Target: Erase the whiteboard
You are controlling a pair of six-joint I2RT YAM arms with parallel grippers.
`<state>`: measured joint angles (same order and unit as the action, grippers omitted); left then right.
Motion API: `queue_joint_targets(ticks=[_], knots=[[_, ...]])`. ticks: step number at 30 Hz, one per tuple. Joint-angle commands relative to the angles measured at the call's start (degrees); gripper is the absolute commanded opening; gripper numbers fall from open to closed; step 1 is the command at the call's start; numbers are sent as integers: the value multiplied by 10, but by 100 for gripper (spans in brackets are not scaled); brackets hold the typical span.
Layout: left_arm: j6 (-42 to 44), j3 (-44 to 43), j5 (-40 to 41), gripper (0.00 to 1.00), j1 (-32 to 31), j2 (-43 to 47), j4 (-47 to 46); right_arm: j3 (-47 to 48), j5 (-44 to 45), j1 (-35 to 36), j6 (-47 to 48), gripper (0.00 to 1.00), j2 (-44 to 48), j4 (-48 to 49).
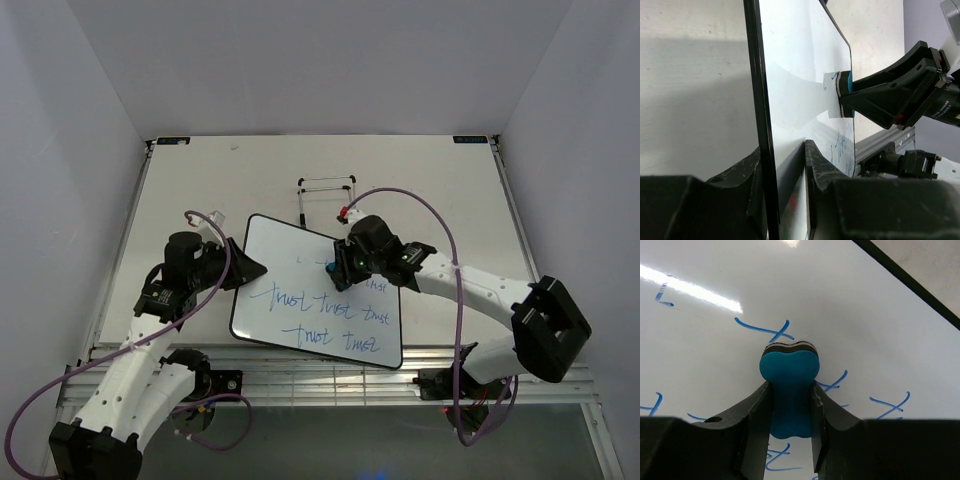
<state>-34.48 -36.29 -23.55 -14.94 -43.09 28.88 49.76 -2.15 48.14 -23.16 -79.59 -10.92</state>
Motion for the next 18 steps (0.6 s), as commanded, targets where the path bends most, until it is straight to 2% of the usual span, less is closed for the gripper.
queue_joint_targets(ticks=[1, 3, 6, 10, 14, 16, 18], knots=[[129, -12, 74, 0, -4, 11, -52, 66, 22, 52, 0, 8, -93, -63], [129, -11, 68, 0, -4, 7, -52, 159, -21, 91, 0, 8, -140, -44], [129, -9, 64, 0, -4, 6, -54, 243, -71, 126, -11, 8, -181, -7], [131, -9, 61, 0, -8, 6, -55, 279, -74, 130, -23, 8, -210, 7], [132, -10, 57, 0, -10, 4, -56, 247, -29, 104, -12, 8, -217, -52], [132, -9, 59, 0, -11, 6, -56, 201, -33, 80, -12, 8, -196, -60], [132, -10, 60, 0, -11, 10, -56, 114, -29, 29, -17, 8, -161, -64]])
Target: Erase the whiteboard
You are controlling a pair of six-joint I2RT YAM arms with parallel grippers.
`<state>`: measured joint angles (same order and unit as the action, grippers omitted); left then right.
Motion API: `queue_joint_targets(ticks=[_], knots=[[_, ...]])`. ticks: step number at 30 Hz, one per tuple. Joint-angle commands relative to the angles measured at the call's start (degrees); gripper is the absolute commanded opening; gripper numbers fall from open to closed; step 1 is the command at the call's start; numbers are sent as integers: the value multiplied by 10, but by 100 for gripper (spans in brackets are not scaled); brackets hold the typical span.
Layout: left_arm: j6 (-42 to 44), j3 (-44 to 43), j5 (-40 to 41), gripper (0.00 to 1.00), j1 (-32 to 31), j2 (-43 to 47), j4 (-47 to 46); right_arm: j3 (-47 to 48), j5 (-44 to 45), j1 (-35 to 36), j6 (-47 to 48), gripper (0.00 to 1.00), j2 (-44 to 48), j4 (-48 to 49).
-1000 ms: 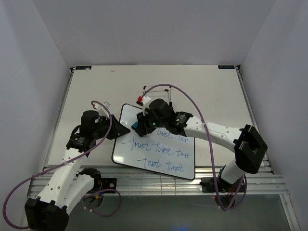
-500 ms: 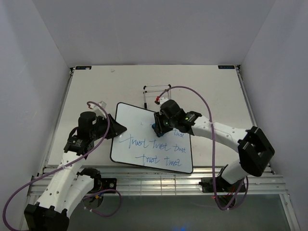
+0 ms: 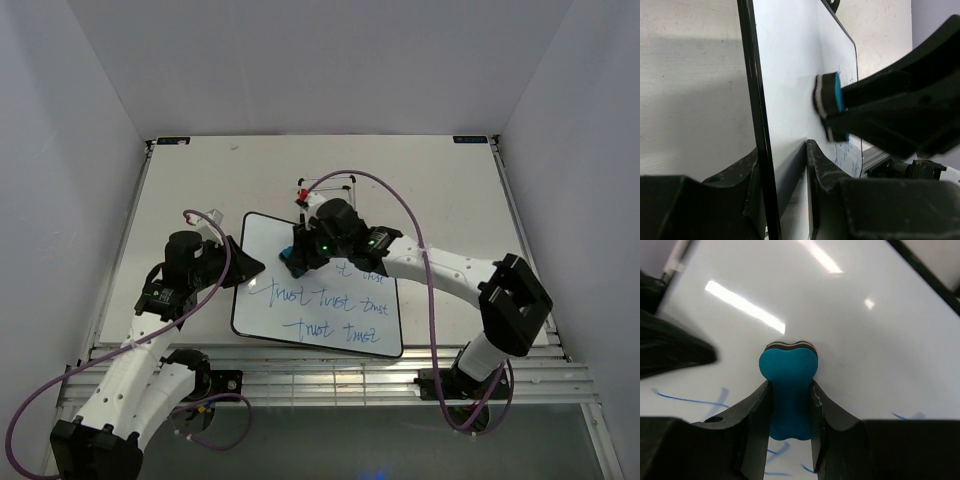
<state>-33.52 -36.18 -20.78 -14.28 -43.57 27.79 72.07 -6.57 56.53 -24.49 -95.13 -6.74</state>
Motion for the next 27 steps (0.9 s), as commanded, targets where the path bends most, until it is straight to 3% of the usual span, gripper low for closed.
queue_joint_targets(ticks=[1, 5, 12, 16, 22, 27], knots=[[122, -11, 33, 0, -18, 16, -46, -136, 14, -98, -5, 8, 3, -111], [121, -12, 45, 0, -18, 19, -41, -256, 32, -177, 12, 8, 49, -136], [119, -11, 46, 0, -19, 27, -41, -339, 7, -252, 43, 8, 108, -121], [119, -10, 45, 0, -20, 28, -42, -306, -115, -209, 27, 8, 115, -45], [118, -9, 49, 0, -20, 27, -41, -219, -110, -59, -41, 8, 123, 44], [118, -9, 50, 0, -21, 26, -41, -222, -37, -45, -43, 8, 108, 16]])
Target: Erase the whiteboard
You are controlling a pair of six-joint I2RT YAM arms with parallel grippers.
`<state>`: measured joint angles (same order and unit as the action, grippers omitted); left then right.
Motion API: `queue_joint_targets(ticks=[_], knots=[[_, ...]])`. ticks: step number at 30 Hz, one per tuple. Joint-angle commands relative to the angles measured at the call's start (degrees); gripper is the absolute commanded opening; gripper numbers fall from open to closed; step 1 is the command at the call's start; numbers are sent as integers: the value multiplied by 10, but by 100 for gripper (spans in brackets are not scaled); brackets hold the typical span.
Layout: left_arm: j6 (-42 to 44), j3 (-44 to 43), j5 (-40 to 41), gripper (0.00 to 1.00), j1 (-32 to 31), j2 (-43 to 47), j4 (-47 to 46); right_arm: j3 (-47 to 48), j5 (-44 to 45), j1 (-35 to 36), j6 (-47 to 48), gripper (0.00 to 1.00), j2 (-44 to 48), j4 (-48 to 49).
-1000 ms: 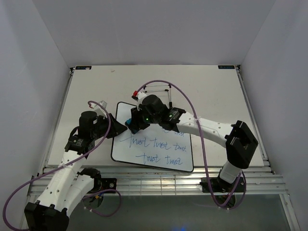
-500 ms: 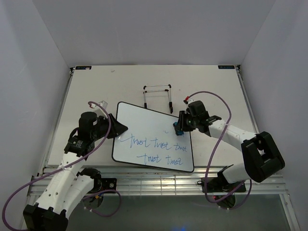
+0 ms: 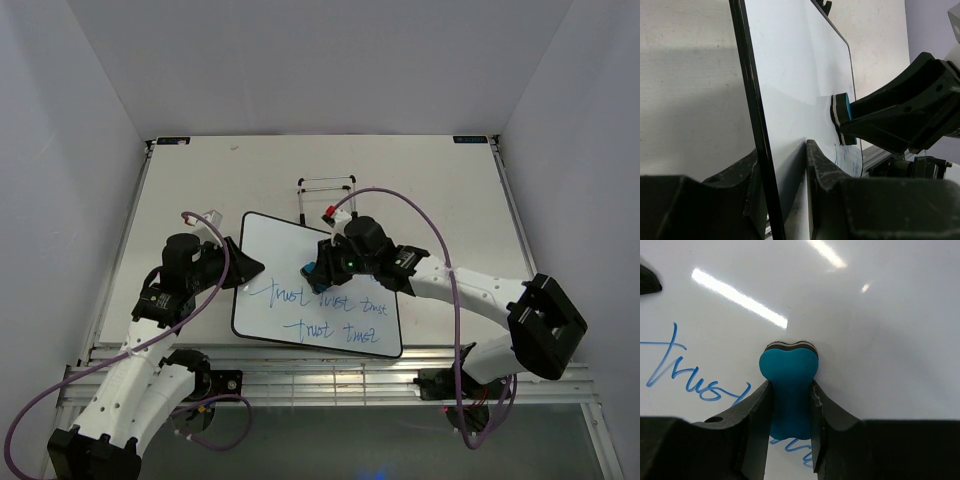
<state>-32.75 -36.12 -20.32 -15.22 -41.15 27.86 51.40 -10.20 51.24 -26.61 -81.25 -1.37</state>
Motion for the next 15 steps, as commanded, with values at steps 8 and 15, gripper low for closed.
queue_joint_targets(ticks=[8, 15], knots=[[109, -9, 57, 0, -13, 17, -40, -199, -19, -189, -11, 8, 43, -51], [107, -9, 61, 0, -13, 19, -39, -221, -2, -291, 43, 8, 21, -124]])
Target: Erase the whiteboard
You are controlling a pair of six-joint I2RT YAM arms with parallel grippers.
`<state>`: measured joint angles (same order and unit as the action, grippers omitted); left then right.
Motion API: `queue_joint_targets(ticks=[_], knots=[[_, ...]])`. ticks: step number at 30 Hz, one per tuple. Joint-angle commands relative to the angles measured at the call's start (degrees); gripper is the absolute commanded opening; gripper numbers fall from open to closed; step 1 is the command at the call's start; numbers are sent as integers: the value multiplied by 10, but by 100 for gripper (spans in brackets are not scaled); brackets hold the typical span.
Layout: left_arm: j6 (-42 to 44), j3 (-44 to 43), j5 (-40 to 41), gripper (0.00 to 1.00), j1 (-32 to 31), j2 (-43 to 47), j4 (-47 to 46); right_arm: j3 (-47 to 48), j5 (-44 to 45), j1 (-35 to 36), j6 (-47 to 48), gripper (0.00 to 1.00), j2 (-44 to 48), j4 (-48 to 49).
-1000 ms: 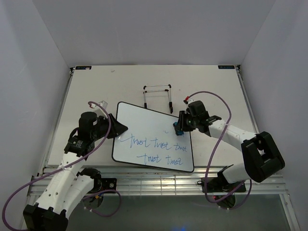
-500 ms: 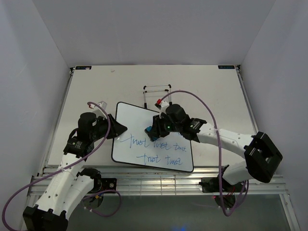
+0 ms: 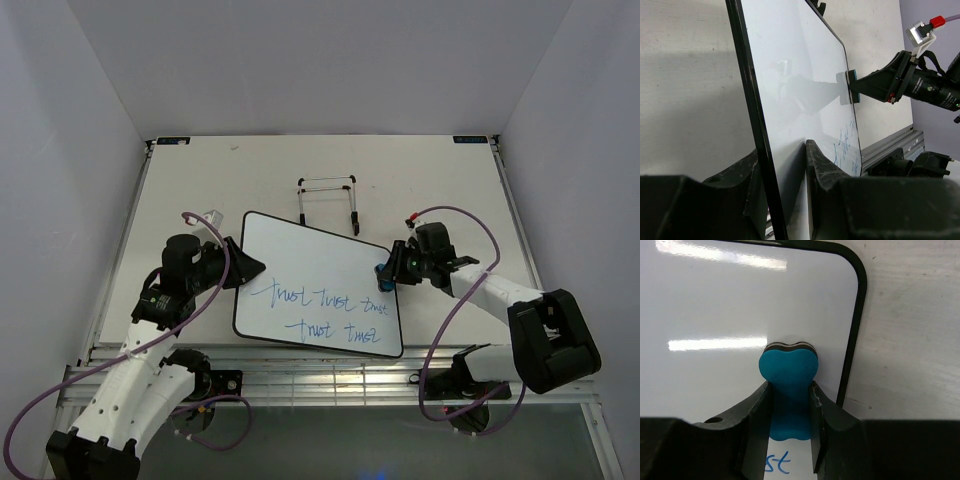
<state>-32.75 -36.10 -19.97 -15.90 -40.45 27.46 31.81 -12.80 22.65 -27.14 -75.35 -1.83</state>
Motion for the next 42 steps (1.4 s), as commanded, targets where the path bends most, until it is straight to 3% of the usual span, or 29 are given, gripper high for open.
queue_joint_targets(ticks=[1, 6, 13, 18, 22, 27, 31, 35, 42], knots=[[107, -9, 57, 0, -6, 13, -36, -22, 17, -5, 52, 8, -43, -119], [107, -9, 56, 0, -7, 13, -35, -12, -18, -6, 64, 8, -67, -92], [106, -8, 62, 0, -9, 13, -35, 4, 53, -33, 77, 8, -55, -144], [105, -8, 60, 0, -8, 12, -35, 2, 50, -49, 97, 8, -21, -160], [105, -8, 56, 0, -8, 8, -36, -24, -117, -25, 90, 8, 26, -70], [103, -7, 54, 0, -9, 4, -36, -22, -92, 122, -12, 8, 81, 18], [103, -8, 53, 0, -9, -2, -36, 57, -24, 238, -64, 8, 60, 53], [103, -7, 55, 0, -10, -2, -37, 170, 54, 341, -81, 8, -4, 24], [103, -7, 55, 0, -10, -8, -37, 429, 158, 487, -47, 8, -174, -134]])
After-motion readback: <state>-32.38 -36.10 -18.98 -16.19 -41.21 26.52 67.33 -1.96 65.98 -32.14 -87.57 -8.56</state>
